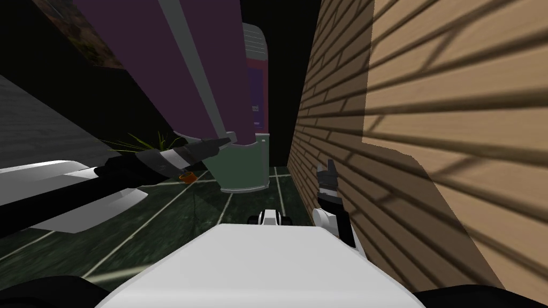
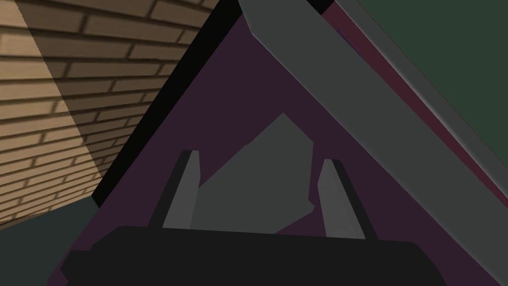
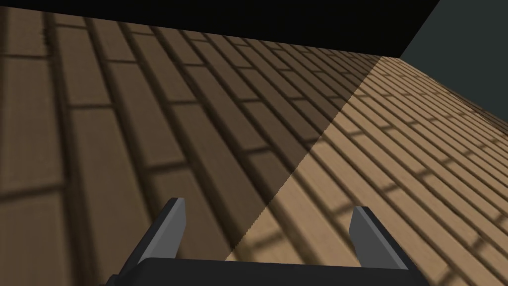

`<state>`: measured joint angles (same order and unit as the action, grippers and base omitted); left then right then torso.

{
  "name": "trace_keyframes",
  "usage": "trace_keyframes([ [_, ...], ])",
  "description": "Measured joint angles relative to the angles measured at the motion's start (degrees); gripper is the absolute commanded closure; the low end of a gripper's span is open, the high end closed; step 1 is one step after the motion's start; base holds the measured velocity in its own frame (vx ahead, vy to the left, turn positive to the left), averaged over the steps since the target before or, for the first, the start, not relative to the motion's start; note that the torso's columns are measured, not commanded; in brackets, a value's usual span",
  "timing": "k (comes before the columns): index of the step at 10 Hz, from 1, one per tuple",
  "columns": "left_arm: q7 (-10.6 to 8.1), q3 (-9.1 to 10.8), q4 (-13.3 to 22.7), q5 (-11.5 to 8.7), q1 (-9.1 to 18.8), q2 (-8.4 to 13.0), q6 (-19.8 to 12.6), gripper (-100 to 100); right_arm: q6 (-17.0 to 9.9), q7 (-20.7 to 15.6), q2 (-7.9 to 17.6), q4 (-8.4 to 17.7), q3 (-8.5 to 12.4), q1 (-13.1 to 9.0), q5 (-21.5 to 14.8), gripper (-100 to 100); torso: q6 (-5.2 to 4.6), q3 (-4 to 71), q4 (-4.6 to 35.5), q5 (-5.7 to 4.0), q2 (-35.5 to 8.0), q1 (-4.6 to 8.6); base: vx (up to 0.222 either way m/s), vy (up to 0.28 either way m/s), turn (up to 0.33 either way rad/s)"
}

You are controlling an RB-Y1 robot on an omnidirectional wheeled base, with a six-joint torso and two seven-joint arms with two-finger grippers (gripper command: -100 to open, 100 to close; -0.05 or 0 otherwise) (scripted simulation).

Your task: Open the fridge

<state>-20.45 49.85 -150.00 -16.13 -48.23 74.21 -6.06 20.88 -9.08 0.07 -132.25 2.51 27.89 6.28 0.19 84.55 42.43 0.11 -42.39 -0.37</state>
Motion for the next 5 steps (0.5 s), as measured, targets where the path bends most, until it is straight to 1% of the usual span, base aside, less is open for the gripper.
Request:
trace_keyframes([
  [1, -0.05, -0.21, 0.0, 0.0, -0.1, 0.2, 0.6, 100, 0.0, 0.0, 0.0, 0.0, 0.0, 0.0, 0.0, 0, 0.07, 0.2, 0.0, -0.01, 0.2, -0.07, -0.116, 0.229, -0.096],
  [2, -0.08, -0.68, 0.0, -0.1, 0.0, 0.7, 1.3, 100, 0.0, 0.0, 0.0, 0.0, 0.0, 0.0, 0.0, 0, 0.09, 0.3, 0.1, 0.07, 0.2, -0.46, -0.255, 0.241, -0.153],
  [3, -0.2, -0.36, 0.0, -0.2, -0.1, 1.0, 2.2, 100, 0.0, 0.0, 0.0, 0.0, 0.0, 0.0, 0.0, 0, 0.11, 0.1, 0.1, 0.22, -0.1, -0.65, -0.253, 0.183, -0.061],
  [5, -0.27, -0.91, 0.0, -0.2, 0.3, 1.5, 3.4, 100, 0.0, 0.0, 0.0, 0.0, 0.0, 0.0, 0.0, 0, 0.12, 0.1, 0.1, 0.1, 0.1, -0.43, -0.211, 0.217, -0.108],
])
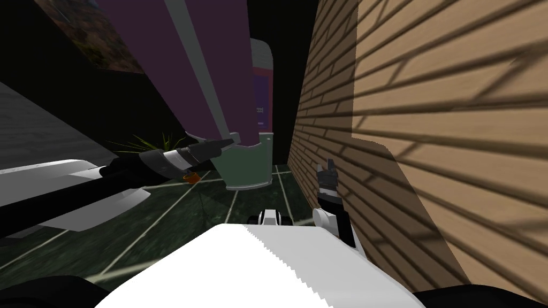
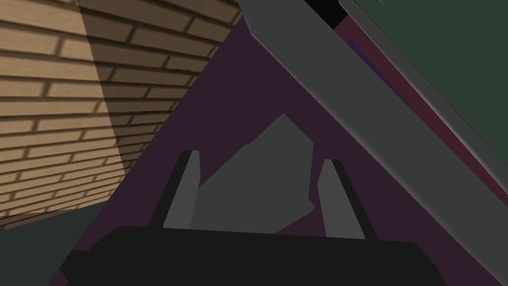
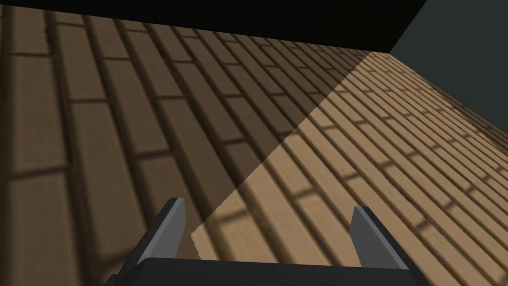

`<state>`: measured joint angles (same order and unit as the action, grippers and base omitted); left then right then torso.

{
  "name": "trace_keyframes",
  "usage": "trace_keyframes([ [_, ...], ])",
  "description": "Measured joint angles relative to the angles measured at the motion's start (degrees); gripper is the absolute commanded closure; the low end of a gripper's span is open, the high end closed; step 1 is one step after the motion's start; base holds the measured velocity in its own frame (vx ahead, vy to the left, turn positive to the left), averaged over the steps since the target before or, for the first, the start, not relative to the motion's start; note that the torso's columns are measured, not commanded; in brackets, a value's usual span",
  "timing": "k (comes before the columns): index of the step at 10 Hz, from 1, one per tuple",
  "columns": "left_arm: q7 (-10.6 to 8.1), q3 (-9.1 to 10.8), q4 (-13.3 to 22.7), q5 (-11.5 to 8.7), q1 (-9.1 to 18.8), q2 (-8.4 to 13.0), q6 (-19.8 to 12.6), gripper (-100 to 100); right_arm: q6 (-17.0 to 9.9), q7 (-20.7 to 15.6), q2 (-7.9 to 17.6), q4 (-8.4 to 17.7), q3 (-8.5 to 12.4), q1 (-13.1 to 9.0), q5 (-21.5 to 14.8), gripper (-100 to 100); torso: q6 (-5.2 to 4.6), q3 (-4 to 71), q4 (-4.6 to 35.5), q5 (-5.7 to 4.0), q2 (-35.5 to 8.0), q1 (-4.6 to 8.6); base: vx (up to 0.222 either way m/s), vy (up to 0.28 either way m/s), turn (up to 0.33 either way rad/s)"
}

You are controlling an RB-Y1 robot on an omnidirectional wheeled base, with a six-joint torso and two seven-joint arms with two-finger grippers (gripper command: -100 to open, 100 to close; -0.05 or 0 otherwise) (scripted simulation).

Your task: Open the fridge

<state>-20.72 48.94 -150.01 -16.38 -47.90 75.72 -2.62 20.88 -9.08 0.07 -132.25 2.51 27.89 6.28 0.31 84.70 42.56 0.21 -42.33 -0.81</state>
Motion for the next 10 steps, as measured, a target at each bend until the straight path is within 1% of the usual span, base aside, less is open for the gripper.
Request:
trace_keyframes([
  [2, -0.09, -0.31, 0.0, -0.1, 0.2, 0.5, 1.5, 100, 0.0, 0.0, 0.0, 0.0, 0.0, 0.0, 0.0, 0, -0.04, 0.0, -0.1, -0.07, 0.1, 0.25, -0.225, 0.221, -0.068],
  [4, -0.41, 0.23, 0.0, -0.4, -0.2, 1.0, 3.1, 100, 0.0, 0.0, 0.0, 0.0, 0.0, 0.0, 0.0, 0, -0.12, -0.1, 0.0, -0.07, -0.1, 0.26, -0.201, 0.226, -0.104],
  [5, -0.45, -0.04, 0.0, -0.4, -0.1, 1.2, 3.7, 100, 0.0, 0.0, 0.0, 0.0, 0.0, 0.0, 0.0, 0, -0.06, 0.1, 0.0, -0.13, 0.1, 0.42, -0.233, 0.228, -0.074],
  [6, -0.43, -0.5, 0.0, -0.4, 0.4, 1.3, 4.3, 100, 0.0, 0.0, 0.0, 0.0, 0.0, 0.0, 0.0, 0, -0.12, -0.1, -0.1, -0.11, -0.1, 0.37, -0.123, 0.113, -0.048],
  [7, -0.41, -0.63, 0.0, -0.3, 0.4, 1.4, 4.5, 100, 0.0, 0.0, 0.0, 0.0, 0.0, 0.0, 0.0, 0, -0.13, 0.0, -0.2, -0.2, 0.2, 0.84, -0.089, 0.139, -0.057],
  [8, -0.48, -0.46, 0.0, -0.5, 0.2, 1.8, 5.0, 100, 0.0, 0.0, 0.0, 0.0, 0.0, 0.0, 0.0, 0, -0.23, 0.0, -0.2, -0.26, 0.2, 0.79, -0.129, 0.278, -0.109],
  [9, -0.51, -0.49, 0.0, -0.7, -0.1, 2.2, 6.4, 100, 0.0, 0.0, 0.0, 0.0, 0.0, 0.0, 0.0, 0, -0.23, -0.1, -0.1, -0.09, 0.0, 0.31, -0.115, 0.258, -0.068],
  [10, -0.47, -0.7, 0.0, -0.7, -0.2, 2.5, 7.5, 100, 0.0, 0.0, 0.0, 0.0, 0.0, 0.0, 0.0, 0, -0.13, 0.0, -0.1, 0.01, 0.1, 0.15, -0.12, 0.254, -0.057],
])
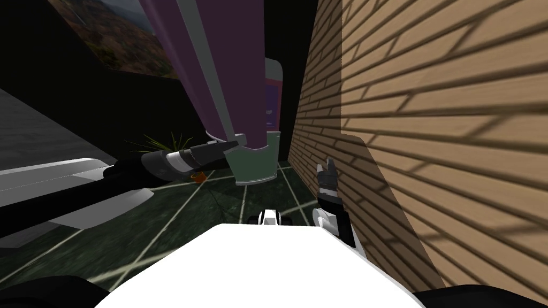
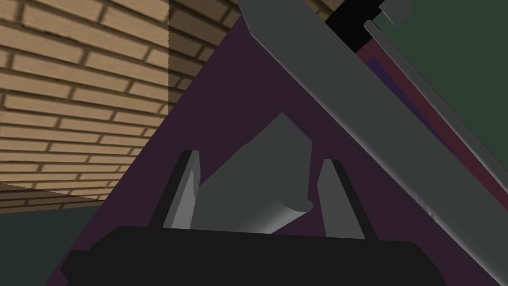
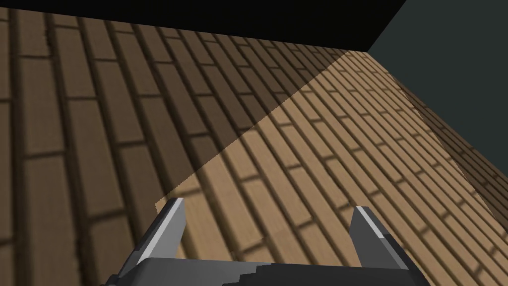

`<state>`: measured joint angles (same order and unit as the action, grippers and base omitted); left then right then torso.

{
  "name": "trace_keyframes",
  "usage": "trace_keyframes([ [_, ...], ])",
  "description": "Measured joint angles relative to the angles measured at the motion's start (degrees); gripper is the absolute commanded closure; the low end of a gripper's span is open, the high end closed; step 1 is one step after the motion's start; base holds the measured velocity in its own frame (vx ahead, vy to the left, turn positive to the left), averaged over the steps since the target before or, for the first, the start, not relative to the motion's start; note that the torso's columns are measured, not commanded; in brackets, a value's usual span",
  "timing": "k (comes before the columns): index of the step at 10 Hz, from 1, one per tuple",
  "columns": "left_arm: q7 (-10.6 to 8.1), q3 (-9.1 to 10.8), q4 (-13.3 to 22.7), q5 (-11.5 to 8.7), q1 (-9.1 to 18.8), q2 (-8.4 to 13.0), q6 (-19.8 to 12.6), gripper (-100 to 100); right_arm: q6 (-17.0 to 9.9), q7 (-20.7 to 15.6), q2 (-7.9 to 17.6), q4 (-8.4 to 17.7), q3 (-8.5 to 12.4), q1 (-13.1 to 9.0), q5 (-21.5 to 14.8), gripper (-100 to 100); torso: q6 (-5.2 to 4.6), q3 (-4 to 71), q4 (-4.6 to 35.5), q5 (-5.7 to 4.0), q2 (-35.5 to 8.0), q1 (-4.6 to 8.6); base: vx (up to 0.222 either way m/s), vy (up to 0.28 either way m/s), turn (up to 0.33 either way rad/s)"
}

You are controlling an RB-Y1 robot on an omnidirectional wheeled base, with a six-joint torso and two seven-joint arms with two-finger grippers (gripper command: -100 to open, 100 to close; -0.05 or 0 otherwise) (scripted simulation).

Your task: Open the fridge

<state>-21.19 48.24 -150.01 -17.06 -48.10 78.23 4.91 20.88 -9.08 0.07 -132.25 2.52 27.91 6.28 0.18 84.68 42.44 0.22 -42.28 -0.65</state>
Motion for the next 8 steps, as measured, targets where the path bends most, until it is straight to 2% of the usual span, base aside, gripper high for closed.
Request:
trace_keyframes([
  [4, 0.06, 0.31, 0.0, -0.4, -1.0, 1.0, 4.2, 100, 0.0, 0.0, 0.0, 0.0, 0.0, 0.0, 0.0, 0, 0.05, 0.2, 0.0, -0.06, 0.2, -0.07, -0.149, 0.255, -0.07],
  [8, 0.06, 0.53, 0.0, -0.8, -1.7, 2.1, 8.0, 100, 0.0, 0.0, 0.0, 0.0, 0.0, 0.0, 0.0, 0, 0.03, 0.5, 0.0, -0.16, 0.4, 0.18, -0.101, 0.219, -0.044],
])
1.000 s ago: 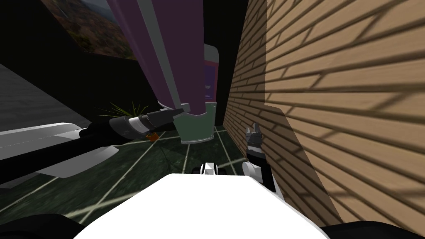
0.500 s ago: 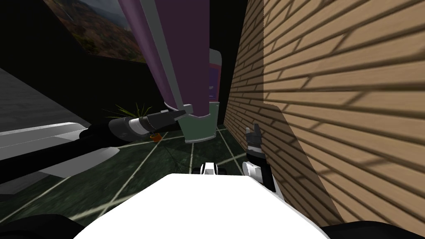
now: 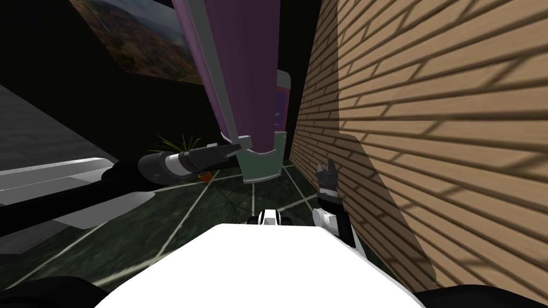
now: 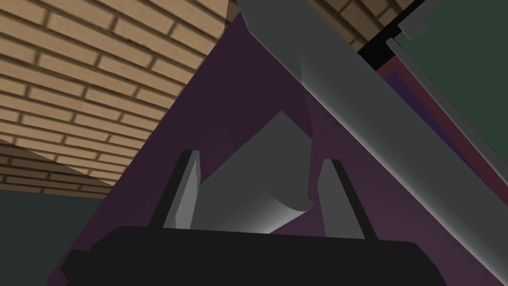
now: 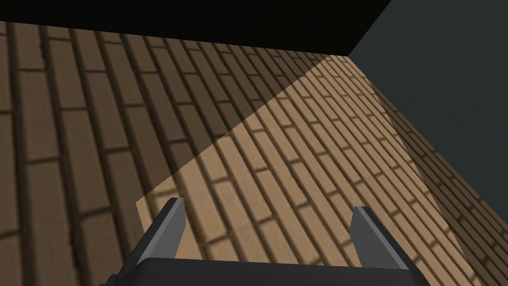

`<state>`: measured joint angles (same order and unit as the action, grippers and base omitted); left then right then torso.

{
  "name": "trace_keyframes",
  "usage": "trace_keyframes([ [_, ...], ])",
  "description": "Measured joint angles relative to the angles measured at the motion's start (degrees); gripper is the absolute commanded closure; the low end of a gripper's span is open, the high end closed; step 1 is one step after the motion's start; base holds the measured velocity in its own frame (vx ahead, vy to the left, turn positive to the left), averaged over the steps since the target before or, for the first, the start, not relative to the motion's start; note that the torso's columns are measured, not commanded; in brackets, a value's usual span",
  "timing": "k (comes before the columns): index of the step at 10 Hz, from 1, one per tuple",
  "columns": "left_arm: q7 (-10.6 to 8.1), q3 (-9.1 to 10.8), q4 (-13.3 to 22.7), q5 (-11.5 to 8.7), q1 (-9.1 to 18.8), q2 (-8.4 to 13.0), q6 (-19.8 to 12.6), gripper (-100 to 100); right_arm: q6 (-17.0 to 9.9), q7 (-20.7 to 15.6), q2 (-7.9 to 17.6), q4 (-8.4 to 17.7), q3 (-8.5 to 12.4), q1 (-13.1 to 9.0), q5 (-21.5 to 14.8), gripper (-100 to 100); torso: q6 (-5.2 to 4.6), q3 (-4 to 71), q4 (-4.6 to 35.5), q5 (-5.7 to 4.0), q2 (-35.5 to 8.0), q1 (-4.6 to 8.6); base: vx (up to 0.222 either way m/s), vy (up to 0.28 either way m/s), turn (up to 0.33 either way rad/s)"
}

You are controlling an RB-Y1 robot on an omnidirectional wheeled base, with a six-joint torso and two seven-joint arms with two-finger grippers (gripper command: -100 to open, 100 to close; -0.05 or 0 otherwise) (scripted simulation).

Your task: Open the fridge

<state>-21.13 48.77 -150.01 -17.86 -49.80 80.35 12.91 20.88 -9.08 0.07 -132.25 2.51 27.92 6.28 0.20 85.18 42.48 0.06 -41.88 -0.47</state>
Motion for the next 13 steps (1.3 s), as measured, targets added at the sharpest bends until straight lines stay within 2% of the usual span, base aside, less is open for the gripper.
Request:
trace_keyframes([
  [1, 0.2, -0.52, 0.0, -0.2, 0.4, 0.4, 0.7, -100, 0.0, 0.0, 0.0, 0.0, 0.0, 0.0, 0.0, 0, -0.04, -0.1, 0.0, 0.07, -0.1, -0.22, -0.055, 0.122, 0.062],
  [2, -0.52, 0.71, 0.2, -1.1, 1.1, 1.8, 0.3, -100, 0.0, 0.0, 0.0, 0.0, 0.0, 0.0, 0.0, 0, -0.1, -0.2, -0.2, 0.0, 0.0, 0.3, 0.022, -0.015, 0.072],
  [3, -1.27, 1.8, 0.2, -1.6, 1.0, 2.3, -0.2, -100, 0.0, 0.0, 0.0, 0.0, 0.0, 0.0, 0.0, 0, -0.19, -0.3, -0.3, -0.2, 0.0, 0.91, 0.04, -0.039, 0.06],
  [7, -4.67, 7.28, 0.3, -4.3, 1.8, 6.1, -2.3, -100, 0.0, 0.0, 0.0, 0.0, 0.0, 0.0, 0.0, 0, -0.21, -0.6, -0.2, -0.02, -0.4, 0.35, 0.02, -0.009, 0.065],
  [8, -5.75, 9.11, 0.3, -5.0, 1.8, 7.1, -2.8, -100, 0.0, 0.0, 0.0, 0.0, 0.0, 0.0, 0.0, 0, -0.2, -0.6, -0.2, -0.01, -0.4, 0.33, 0.011, 0.017, 0.069],
  [11, -8.18, 12.79, 0.4, -7.3, 2.8, 10.1, -4.6, -100, 0.0, 0.0, 0.0, 0.0, 0.0, 0.0, 0.0, 0, -0.2, -0.6, -0.2, -0.07, -0.4, 0.5, 0.013, 0.008, 0.051],
  [12, -8.37, 12.97, 0.4, -7.3, 2.8, 10.2, -4.7, 0, 0.0, 0.0, 0.0, 0.0, 0.0, 0.0, 0.0, 0, -0.21, -0.6, -0.2, -0.07, -0.4, 0.51, 0.0, 0.0, 0.0],
  [13, -8.35, 12.94, 0.4, -7.3, 2.8, 10.2, -4.7, 0, 0.0, 0.0, 0.0, 0.0, 0.0, 0.0, 0.0, 0, -0.21, -0.6, -0.2, -0.07, -0.4, 0.5, 0.0, 0.0, 0.0],
])
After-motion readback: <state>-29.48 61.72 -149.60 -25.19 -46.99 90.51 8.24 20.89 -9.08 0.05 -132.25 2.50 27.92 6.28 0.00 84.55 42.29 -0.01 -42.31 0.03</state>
